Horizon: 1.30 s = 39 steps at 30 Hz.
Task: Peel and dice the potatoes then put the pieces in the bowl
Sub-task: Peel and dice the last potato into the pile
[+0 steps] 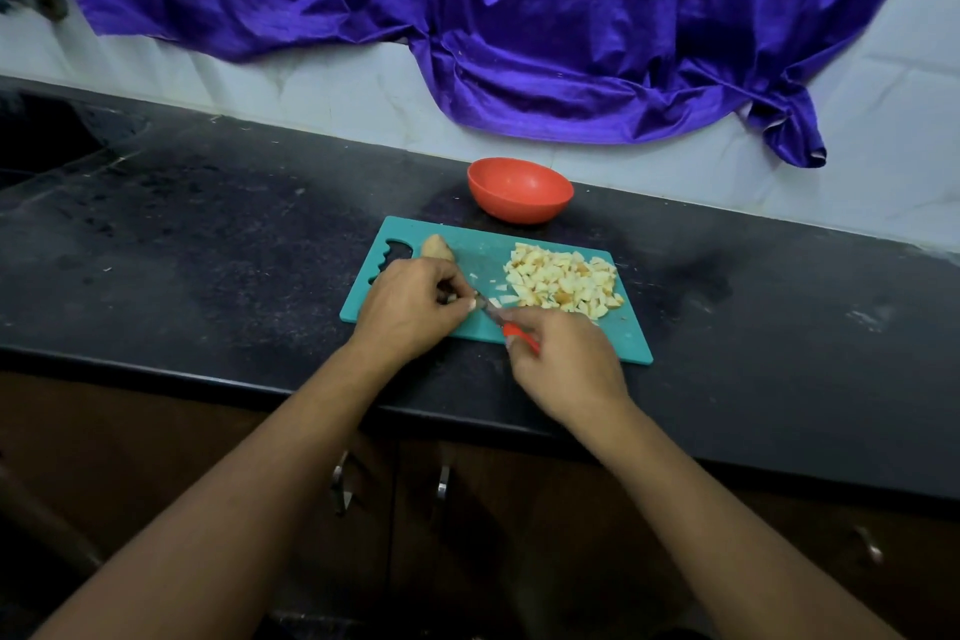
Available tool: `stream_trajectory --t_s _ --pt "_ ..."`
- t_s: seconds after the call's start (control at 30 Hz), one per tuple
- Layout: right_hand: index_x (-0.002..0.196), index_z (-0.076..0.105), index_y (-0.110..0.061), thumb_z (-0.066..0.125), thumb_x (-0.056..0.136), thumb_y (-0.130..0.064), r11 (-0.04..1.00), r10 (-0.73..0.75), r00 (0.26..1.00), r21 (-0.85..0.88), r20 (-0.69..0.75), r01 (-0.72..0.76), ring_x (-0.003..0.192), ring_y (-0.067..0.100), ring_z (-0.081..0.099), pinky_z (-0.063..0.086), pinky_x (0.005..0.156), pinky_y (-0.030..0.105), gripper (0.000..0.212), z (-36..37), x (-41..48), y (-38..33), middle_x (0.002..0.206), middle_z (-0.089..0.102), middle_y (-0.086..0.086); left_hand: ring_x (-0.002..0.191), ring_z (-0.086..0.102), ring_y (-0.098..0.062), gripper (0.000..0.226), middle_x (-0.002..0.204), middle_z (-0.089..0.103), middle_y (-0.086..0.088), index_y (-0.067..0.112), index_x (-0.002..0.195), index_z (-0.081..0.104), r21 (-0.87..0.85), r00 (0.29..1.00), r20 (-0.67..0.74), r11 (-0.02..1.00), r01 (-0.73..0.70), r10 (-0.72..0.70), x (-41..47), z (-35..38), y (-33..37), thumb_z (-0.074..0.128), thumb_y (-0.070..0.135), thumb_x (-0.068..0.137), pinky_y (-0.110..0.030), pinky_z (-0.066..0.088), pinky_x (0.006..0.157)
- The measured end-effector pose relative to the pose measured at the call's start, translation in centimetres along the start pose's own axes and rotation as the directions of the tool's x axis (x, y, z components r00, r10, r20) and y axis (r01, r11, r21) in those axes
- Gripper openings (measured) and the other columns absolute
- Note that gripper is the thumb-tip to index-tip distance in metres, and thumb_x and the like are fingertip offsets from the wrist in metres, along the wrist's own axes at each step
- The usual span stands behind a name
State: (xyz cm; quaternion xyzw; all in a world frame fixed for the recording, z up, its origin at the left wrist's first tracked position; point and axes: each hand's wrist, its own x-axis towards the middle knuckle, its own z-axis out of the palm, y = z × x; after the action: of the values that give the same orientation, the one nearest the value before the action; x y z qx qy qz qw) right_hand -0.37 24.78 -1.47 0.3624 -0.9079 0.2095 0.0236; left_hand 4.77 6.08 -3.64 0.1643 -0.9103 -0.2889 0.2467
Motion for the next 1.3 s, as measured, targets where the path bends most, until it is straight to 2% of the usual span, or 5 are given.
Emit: stream_trajectory --t_s 0.2,0.33,0.53,0.8,1.3 --pt "0.123 0.074 -0.031 0.068 0.097 -0.02 0.869 0.19 0.98 0.473 -0.053 -0.143 0.062 0.013 0.057 0.049 0.061 0.045 0.028 -0.8 1.0 2.1 0.071 0.066 0.004 0.085 0.065 0.0 0.011 0.094 0.073 0.015 0.022 0.098 0.078 -0.233 0.987 -0.137 0.971 0.044 -0.078 0.4 0.2 -1.2 0.068 0.019 0.096 -0.015 0.048 0.077" --pt "0.131 0.067 -0.04 0.062 0.1 -0.031 0.985 0.011 0.998 0.17 -0.068 0.001 0.063 0.006 0.053 0.037 0.056 0.024 0.032 -0.8 0.1 0.5 0.081 0.063 -0.014 0.088 0.067 -0.008 0.019 0.1 0.073 0.009 0.016 0.098 0.075 -0.308 0.977 -0.188 0.951 0.035 -0.096 0.5 0.4 -1.2 0.064 0.001 0.093 -0.021 0.054 0.085" --pt "0.145 0.055 -0.036 0.049 0.102 -0.032 0.941 -0.295 0.954 -0.189 -0.059 0.28 0.112 0.014 0.062 0.054 0.09 0.039 0.043 0.5 -1.2 -0.7 0.127 0.068 -0.009 0.082 0.06 -0.001 0.026 0.094 0.063 0.017 0.019 0.093 0.068 -0.275 0.969 -0.236 0.961 0.01 -0.078 0.4 0.2 -1.1 0.06 -0.006 0.089 -0.004 0.042 0.073" --pt "0.144 0.057 -0.035 0.046 0.103 -0.028 0.952 -0.202 0.973 -0.256 -0.116 0.167 0.097 0.014 0.064 0.053 0.076 0.035 0.043 -0.2 0.0 2.8 0.119 0.07 -0.009 0.08 0.062 -0.005 0.028 0.097 0.067 0.011 0.027 0.09 0.068 -0.231 0.985 -0.16 0.973 0.032 -0.07 0.6 0.4 -1.3 0.063 -0.001 0.089 -0.007 0.042 0.071" --pt "0.132 0.07 -0.029 0.065 0.099 -0.02 0.825 0.333 0.88 0.556 -0.339 -0.098 0.058 0.012 0.056 0.048 0.05 0.029 0.034 0.6 0.8 7.1 0.077 0.067 -0.006 0.077 0.055 0.0 0.01 0.096 0.062 0.016 0.032 0.095 0.07 -0.077 0.997 -0.044 0.995 -0.065 0.062 1.2 1.9 1.3 0.071 0.023 0.092 -0.031 0.048 0.068"
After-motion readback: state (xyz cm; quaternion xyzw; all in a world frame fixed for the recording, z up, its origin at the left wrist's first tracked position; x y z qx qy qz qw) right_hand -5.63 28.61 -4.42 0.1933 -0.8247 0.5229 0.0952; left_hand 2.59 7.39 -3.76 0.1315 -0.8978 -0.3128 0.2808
